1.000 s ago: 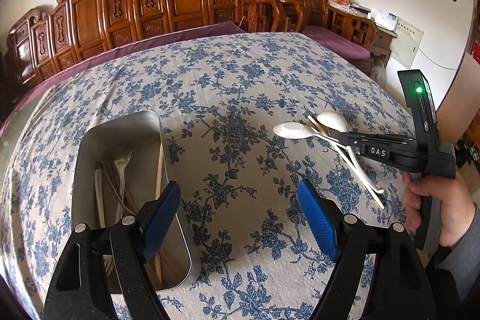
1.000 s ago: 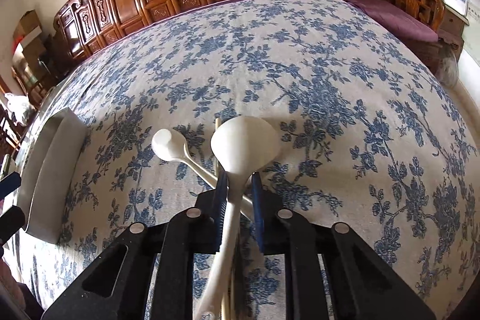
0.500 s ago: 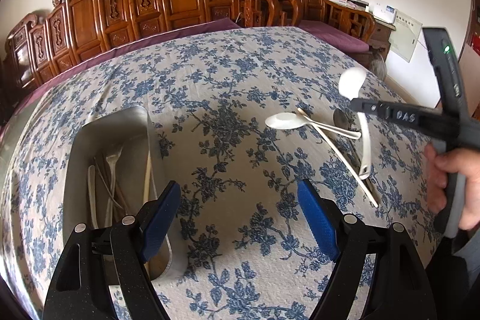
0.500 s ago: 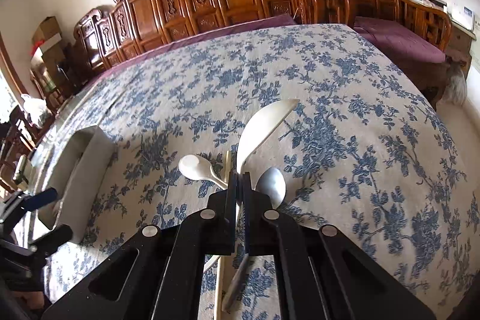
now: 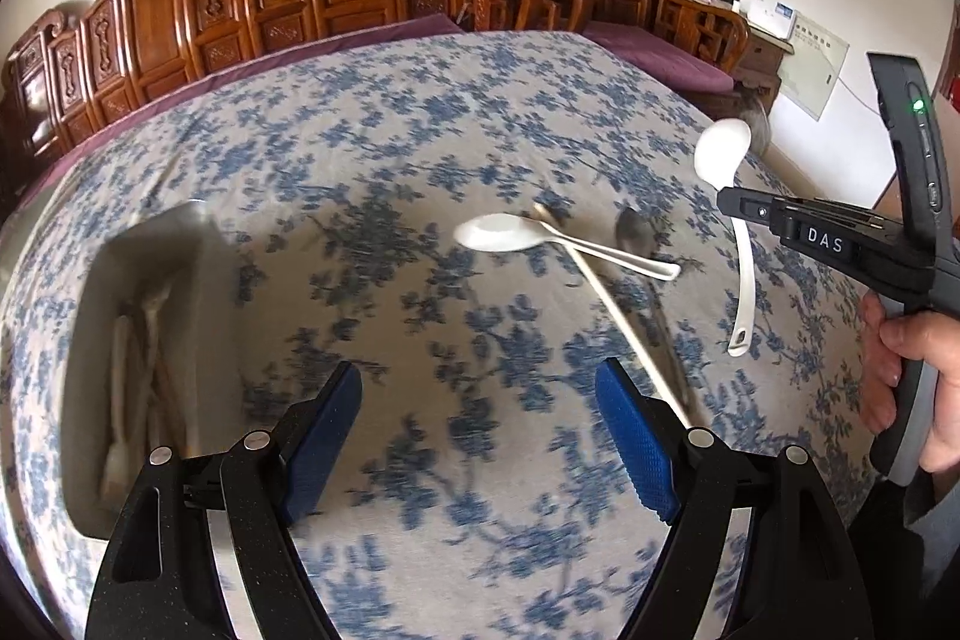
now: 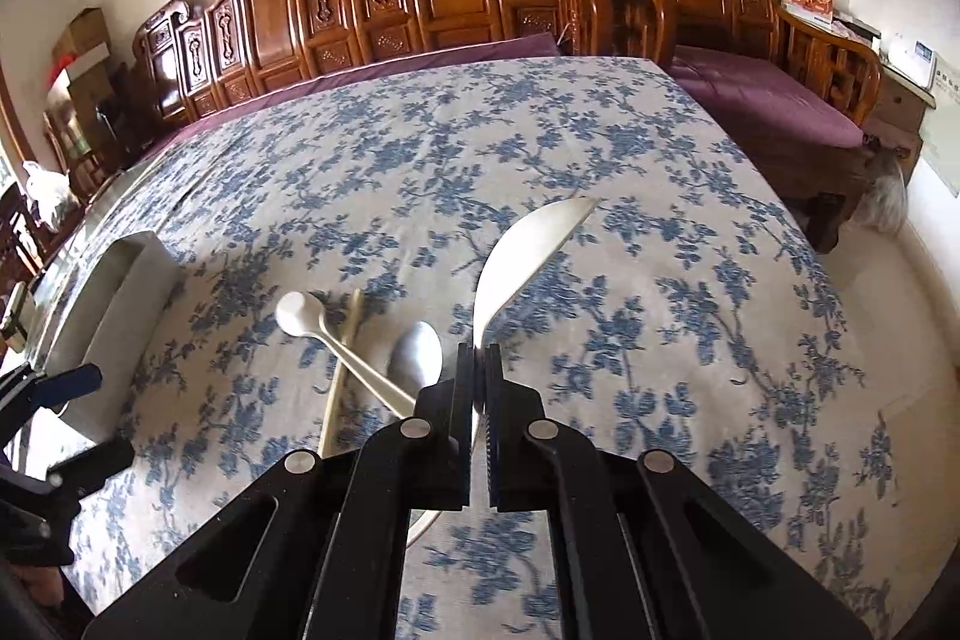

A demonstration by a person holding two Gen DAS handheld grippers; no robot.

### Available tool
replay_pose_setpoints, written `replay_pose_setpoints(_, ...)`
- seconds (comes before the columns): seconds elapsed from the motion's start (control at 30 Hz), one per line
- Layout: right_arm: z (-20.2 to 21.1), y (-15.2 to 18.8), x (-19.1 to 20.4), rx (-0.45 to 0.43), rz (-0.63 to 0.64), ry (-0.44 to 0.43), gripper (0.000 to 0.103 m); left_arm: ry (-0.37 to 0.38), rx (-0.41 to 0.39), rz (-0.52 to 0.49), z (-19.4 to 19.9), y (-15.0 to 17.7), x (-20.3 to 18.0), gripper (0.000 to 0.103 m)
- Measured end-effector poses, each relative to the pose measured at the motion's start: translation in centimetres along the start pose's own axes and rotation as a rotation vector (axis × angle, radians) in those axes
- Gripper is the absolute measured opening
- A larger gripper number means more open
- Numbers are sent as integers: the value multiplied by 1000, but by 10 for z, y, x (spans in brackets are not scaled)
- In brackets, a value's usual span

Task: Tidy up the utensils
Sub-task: 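Grasp another white plastic spoon with the left gripper while the right holds its spoon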

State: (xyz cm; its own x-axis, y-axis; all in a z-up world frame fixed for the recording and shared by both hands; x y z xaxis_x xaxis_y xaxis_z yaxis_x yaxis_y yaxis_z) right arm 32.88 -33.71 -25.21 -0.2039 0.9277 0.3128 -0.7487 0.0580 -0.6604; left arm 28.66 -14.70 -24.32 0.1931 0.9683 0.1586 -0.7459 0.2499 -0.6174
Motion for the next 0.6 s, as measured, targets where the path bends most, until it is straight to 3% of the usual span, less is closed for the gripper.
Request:
replay_pose_setpoints(0.17,5,0,-14,-12,-44,-14,4,23,48,41,-19,-10,-19,77)
replay_pose_setpoints(0.47,7,-3,-16,-20,-72,-62,4,-21,99,130,-58,-54,-23,77)
replay_pose_setpoints(0.6,10,-5,-19,-32,-97,-82,4,-70,73,89,-73,-75,-22,77)
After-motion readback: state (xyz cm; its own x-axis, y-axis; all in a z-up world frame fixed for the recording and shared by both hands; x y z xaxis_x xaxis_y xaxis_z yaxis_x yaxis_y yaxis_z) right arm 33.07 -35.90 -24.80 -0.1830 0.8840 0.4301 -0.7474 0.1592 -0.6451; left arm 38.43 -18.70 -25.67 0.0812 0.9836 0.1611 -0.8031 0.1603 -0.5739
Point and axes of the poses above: each gripper's, at about its wrist camera, not at the fingertips, and z roughly against the way its jaws point, x to its left, y to its underside, the point moved 6 cm from there along -z, roughly the way its jaws point, and after that the axes turned 14 degrees about -y, right-handed, at the moved point
